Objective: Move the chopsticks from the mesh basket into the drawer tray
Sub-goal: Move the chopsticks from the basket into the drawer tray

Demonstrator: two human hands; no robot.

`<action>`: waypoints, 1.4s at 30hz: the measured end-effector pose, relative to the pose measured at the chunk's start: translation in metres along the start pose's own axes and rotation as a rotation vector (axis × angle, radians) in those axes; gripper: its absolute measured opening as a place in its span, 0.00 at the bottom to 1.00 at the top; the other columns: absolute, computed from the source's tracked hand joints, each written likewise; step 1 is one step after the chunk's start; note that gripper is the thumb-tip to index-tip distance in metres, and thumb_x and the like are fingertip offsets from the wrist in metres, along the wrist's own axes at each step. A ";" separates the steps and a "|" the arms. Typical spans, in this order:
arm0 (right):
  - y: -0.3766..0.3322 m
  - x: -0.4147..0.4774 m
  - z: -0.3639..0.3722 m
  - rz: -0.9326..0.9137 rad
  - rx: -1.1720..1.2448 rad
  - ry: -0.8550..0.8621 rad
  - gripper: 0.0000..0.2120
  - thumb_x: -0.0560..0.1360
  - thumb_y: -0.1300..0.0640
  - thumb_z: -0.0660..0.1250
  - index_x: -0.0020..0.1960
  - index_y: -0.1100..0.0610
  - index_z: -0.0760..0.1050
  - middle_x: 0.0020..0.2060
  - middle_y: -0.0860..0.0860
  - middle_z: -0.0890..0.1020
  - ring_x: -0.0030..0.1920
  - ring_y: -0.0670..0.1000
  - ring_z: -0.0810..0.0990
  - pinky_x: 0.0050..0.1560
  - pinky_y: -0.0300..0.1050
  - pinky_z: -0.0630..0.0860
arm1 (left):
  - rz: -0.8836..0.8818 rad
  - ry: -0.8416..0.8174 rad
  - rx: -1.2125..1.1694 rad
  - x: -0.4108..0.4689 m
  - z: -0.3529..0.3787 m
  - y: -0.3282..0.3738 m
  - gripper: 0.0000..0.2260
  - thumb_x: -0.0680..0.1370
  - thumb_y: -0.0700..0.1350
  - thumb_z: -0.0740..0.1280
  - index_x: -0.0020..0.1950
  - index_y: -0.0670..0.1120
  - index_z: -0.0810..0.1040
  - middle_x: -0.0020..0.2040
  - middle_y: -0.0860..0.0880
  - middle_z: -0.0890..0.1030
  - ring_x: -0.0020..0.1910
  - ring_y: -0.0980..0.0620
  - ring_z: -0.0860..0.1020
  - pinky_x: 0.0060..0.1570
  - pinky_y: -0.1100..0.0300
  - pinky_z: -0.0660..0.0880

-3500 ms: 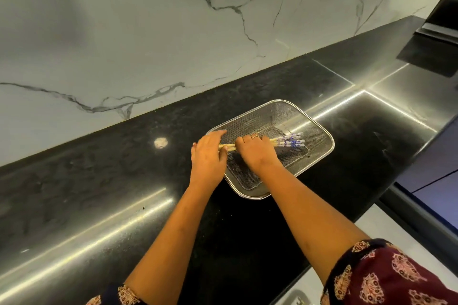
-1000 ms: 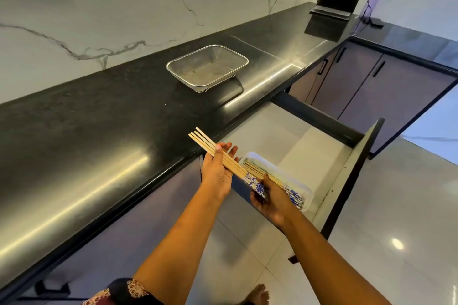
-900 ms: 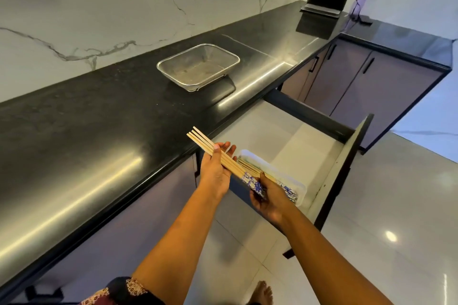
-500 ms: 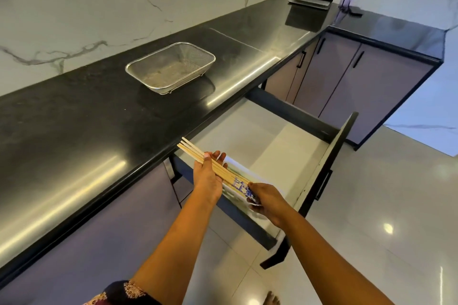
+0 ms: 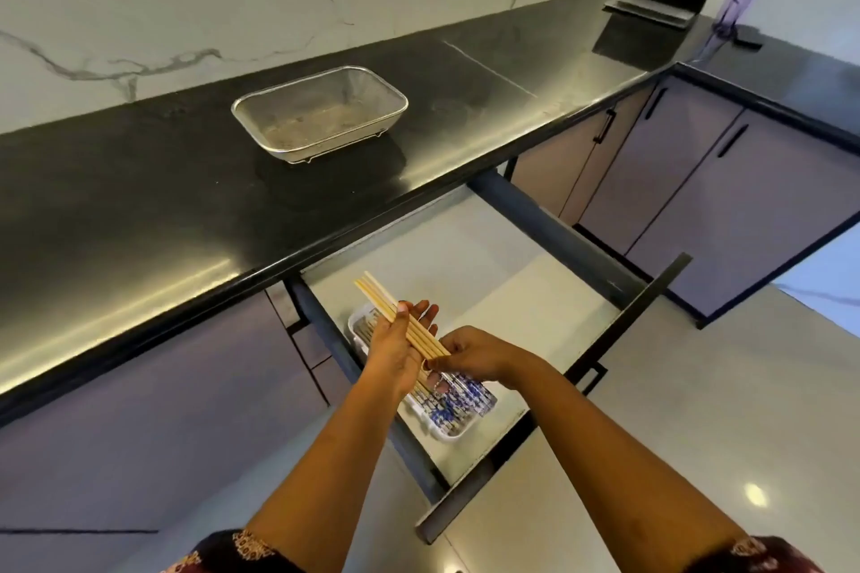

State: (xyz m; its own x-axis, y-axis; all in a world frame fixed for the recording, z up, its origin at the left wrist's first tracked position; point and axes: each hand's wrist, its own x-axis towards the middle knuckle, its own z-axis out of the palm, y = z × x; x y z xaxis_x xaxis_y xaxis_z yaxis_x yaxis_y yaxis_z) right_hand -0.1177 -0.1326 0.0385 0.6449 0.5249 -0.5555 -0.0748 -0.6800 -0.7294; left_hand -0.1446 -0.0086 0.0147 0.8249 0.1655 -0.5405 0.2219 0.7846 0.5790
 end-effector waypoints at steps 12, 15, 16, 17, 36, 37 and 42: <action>0.048 0.033 0.010 0.152 -0.041 0.130 0.19 0.76 0.59 0.67 0.29 0.55 0.65 0.26 0.50 0.67 0.26 0.46 0.65 0.26 0.36 0.60 | 0.222 0.515 0.507 0.013 -0.057 0.010 0.16 0.78 0.30 0.59 0.64 0.39 0.72 0.62 0.41 0.77 0.58 0.47 0.76 0.60 0.56 0.72; 0.049 0.043 0.014 0.215 -0.079 0.059 0.20 0.76 0.60 0.67 0.29 0.53 0.62 0.27 0.49 0.65 0.26 0.46 0.64 0.22 0.33 0.59 | 0.260 0.584 0.654 0.017 -0.062 0.007 0.15 0.77 0.31 0.60 0.61 0.42 0.75 0.59 0.44 0.80 0.54 0.49 0.77 0.58 0.56 0.74; 0.050 0.047 0.016 0.232 -0.097 0.038 0.19 0.76 0.59 0.67 0.30 0.53 0.63 0.28 0.49 0.66 0.27 0.46 0.66 0.23 0.33 0.60 | 0.267 0.592 0.698 0.019 -0.062 0.005 0.15 0.77 0.32 0.60 0.61 0.43 0.76 0.58 0.45 0.80 0.52 0.51 0.77 0.56 0.59 0.75; 0.050 0.050 0.018 0.243 -0.117 0.025 0.16 0.76 0.58 0.67 0.32 0.55 0.66 0.30 0.50 0.69 0.29 0.47 0.68 0.25 0.34 0.61 | 0.277 0.588 0.736 0.021 -0.063 0.003 0.15 0.77 0.32 0.61 0.61 0.44 0.76 0.58 0.45 0.80 0.50 0.53 0.76 0.52 0.64 0.75; 0.048 0.088 0.050 0.291 -0.404 0.147 0.12 0.78 0.60 0.60 0.59 0.62 0.73 0.55 0.58 0.80 0.53 0.57 0.81 0.51 0.45 0.77 | 0.272 0.066 2.313 0.055 -0.070 -0.007 0.12 0.79 0.47 0.56 0.56 0.49 0.77 0.57 0.52 0.78 0.65 0.49 0.70 0.70 0.36 0.35; 0.048 0.087 0.051 0.290 -0.439 0.158 0.11 0.78 0.60 0.60 0.59 0.61 0.73 0.55 0.58 0.80 0.53 0.57 0.81 0.52 0.45 0.77 | 0.260 0.062 2.341 0.056 -0.069 -0.008 0.12 0.78 0.46 0.56 0.54 0.49 0.77 0.55 0.51 0.79 0.64 0.49 0.71 0.70 0.36 0.35; 0.043 0.085 0.057 0.239 -0.604 0.193 0.14 0.78 0.57 0.60 0.62 0.58 0.66 0.53 0.55 0.80 0.50 0.54 0.81 0.49 0.45 0.77 | 0.203 0.008 2.440 0.063 -0.069 -0.008 0.12 0.78 0.48 0.57 0.53 0.48 0.78 0.55 0.51 0.79 0.65 0.48 0.70 0.67 0.36 0.31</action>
State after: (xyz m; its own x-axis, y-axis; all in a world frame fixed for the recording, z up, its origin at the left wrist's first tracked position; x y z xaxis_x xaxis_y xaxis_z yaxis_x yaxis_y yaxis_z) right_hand -0.1096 -0.0879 -0.0632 0.7920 0.2618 -0.5515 0.1696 -0.9622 -0.2133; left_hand -0.1305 0.0369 -0.0657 0.9027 0.1235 -0.4122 0.1216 -0.9921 -0.0311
